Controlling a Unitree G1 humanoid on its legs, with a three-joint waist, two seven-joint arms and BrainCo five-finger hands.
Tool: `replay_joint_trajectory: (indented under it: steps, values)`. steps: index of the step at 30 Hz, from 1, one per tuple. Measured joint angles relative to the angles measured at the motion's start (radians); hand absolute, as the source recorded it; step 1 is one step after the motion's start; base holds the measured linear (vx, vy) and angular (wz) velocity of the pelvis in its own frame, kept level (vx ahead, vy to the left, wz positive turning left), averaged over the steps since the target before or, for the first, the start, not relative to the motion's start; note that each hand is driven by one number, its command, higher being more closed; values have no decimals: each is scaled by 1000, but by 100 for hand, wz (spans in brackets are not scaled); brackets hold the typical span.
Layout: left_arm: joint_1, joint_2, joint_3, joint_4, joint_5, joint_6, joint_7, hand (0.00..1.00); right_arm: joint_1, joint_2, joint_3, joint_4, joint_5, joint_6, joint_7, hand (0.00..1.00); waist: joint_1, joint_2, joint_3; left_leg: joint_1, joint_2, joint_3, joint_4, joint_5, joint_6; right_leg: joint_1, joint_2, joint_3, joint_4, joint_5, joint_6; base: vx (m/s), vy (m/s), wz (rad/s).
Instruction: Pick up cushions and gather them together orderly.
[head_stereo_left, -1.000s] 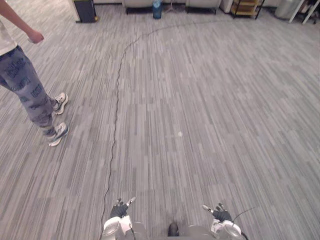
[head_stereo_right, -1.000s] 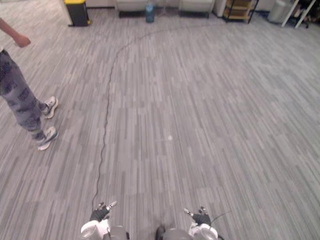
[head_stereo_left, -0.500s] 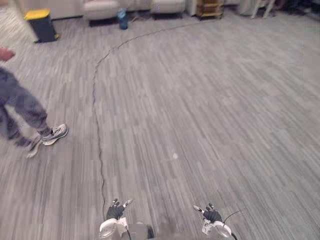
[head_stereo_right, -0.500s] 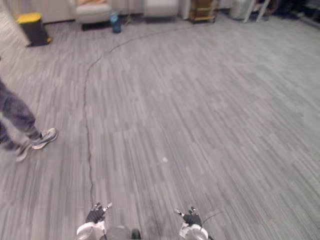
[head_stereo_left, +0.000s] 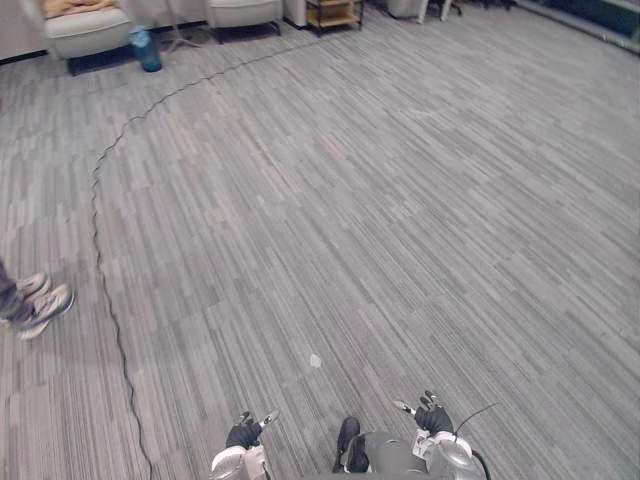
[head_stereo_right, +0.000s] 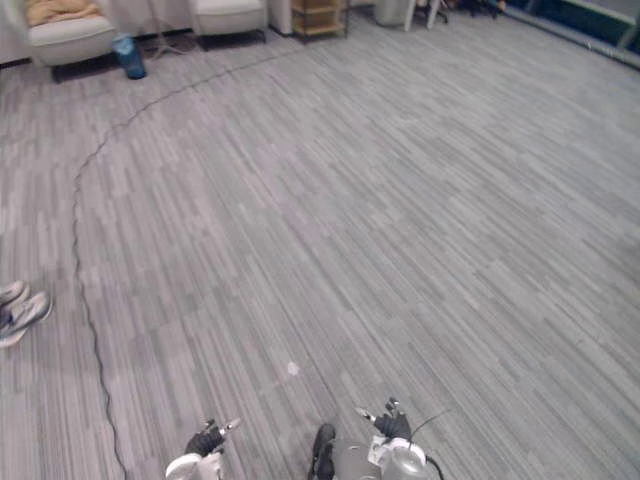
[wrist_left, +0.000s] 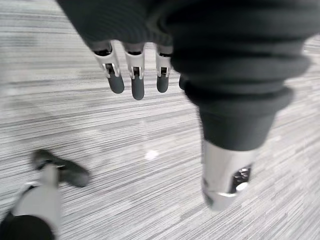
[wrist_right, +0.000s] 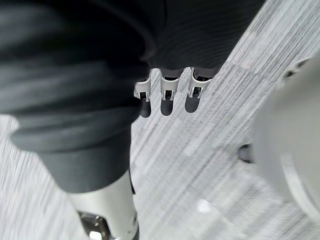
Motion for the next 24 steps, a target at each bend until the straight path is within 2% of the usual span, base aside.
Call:
replay_joint_trajectory:
  steps: [1,2,3,4,6,7,8,9,10,11,12,13,14,15,16,17,18,19,20,21,22,23,24]
  values:
    - [2,10,-2,-16,-2,-2,0,0,-5,10,3,2,3,4,0,0,6,-15,11,-51,-4,-14,25,-29,4,60,1,34,-22,-17,3,627,46,-134]
    - [15,20,-11,-40,-5,-7,0,0,5,19,14,3,6,8,0,0,12,-42,15,-116,-8,-13,-11,-62,9,135,-2,79,-64,-27,12,526,32,-77]
    - [21,20,-13,-53,-8,-8,0,0,11,23,14,3,6,8,0,0,17,-47,10,-140,-7,-8,-41,-74,12,163,-4,97,-81,-32,16,536,64,-90]
    - [36,18,-20,-80,-20,-13,0,0,14,29,13,8,7,9,-1,0,27,-52,2,-202,-7,3,-167,-104,24,221,-10,145,-118,-46,34,445,99,-85]
    - [43,16,-19,-92,-22,-22,0,0,1,31,10,20,7,9,-3,0,31,-53,0,-264,-46,-2,-398,-103,26,269,-37,203,-145,-72,54,579,217,-92]
    - [45,18,-20,-91,-27,-28,1,0,-1,34,1,25,6,8,-3,0,39,-64,-7,-292,-109,-45,-622,-52,12,292,-75,249,-157,-103,73,603,284,-76]
    - [46,18,-20,-90,-30,-30,1,0,-1,34,-1,29,6,8,-4,0,44,-65,-8,-293,-125,-61,-690,-30,4,301,-85,263,-162,-113,80,628,343,-101]
    - [53,23,-20,-82,-39,-31,1,0,0,33,1,44,5,9,-6,0,63,-77,-14,-302,-158,-85,-767,84,-10,326,-122,310,-173,-142,101,683,377,-98]
    - [58,36,-16,-77,-54,-32,1,0,3,36,4,68,-1,12,-7,0,75,-96,-46,-292,-191,-64,-757,122,29,338,-165,344,-175,-153,109,840,446,-95]
    - [56,39,-18,-75,-54,-33,2,0,11,39,7,68,-4,15,-5,0,71,-102,-50,-291,-194,-44,-733,95,43,329,-180,356,-151,-141,111,860,434,-74]
    - [54,41,-11,-70,-54,-31,1,0,15,36,14,67,-5,15,-5,0,70,-108,-53,-283,-192,-12,-662,42,87,313,-197,369,-79,-121,154,686,345,-44]
    - [53,42,-6,-68,-54,-30,2,0,17,36,16,66,-5,15,-5,0,70,-113,-55,-272,-192,3,-643,29,96,312,-205,371,-51,-114,168,628,324,-73]
    - [51,49,-2,-60,-54,-29,3,0,21,36,30,62,-6,15,-5,0,73,-127,-62,-215,-200,48,-633,2,133,263,-214,383,109,-83,219,450,234,-62]
    - [51,49,-3,-58,-53,-29,2,0,20,36,33,58,-6,14,-4,0,72,-126,-62,-194,-200,57,-638,-4,142,235,-212,384,186,-63,244,580,284,-108]
    - [50,52,-21,-40,-51,-25,3,0,25,35,39,53,-6,4,-1,0,63,-115,-58,-89,-201,53,-683,-40,149,106,-202,364,493,24,339,442,208,-82]
    - [48,53,-31,-35,-51,-25,3,0,32,34,39,48,-6,1,0,0,59,-111,-57,-55,-201,50,-700,-54,142,68,-200,345,573,21,338,497,211,-94]
    - [37,58,-42,-22,-49,-24,3,0,53,34,42,16,-7,1,2,0,51,-110,-56,24,-205,55,-749,-88,131,-20,-207,284,717,-12,309,379,128,-56]
    - [28,58,-41,-12,-49,-24,4,0,56,34,39,-2,-7,-5,2,0,40,-104,-54,89,-209,56,-794,-124,125,-90,-211,220,768,-44,275,366,103,-51]
    - [24,57,-41,-8,-49,-24,4,0,57,35,36,-10,-7,-6,2,0,35,-107,-53,116,-210,56,-811,-138,119,-115,-211,191,771,-60,263,361,68,-39]
    - [17,58,-40,-2,-49,-24,4,0,60,35,30,-23,-6,-10,4,0,22,-114,-52,168,-210,62,-827,-178,123,-182,-206,121,736,-95,230,367,48,-28]
    - [5,53,-41,13,-49,-24,3,0,58,32,20,-24,-6,-18,3,0,11,-114,-50,210,-207,69,-845,-194,120,-226,-197,53,637,-118,212,355,43,-19]
    - [-2,49,-41,23,-49,-24,2,0,54,30,17,-23,-6,-21,3,0,5,-114,-50,234,-206,72,-860,-196,114,-237,-191,20,551,-116,211,371,36,6]
    - [-19,40,-52,42,-48,-24,1,0,53,23,-1,-16,-5,-22,3,0,-2,-115,-50,277,-210,70,-900,-201,108,-252,-176,-25,350,-82,193,536,22,23]
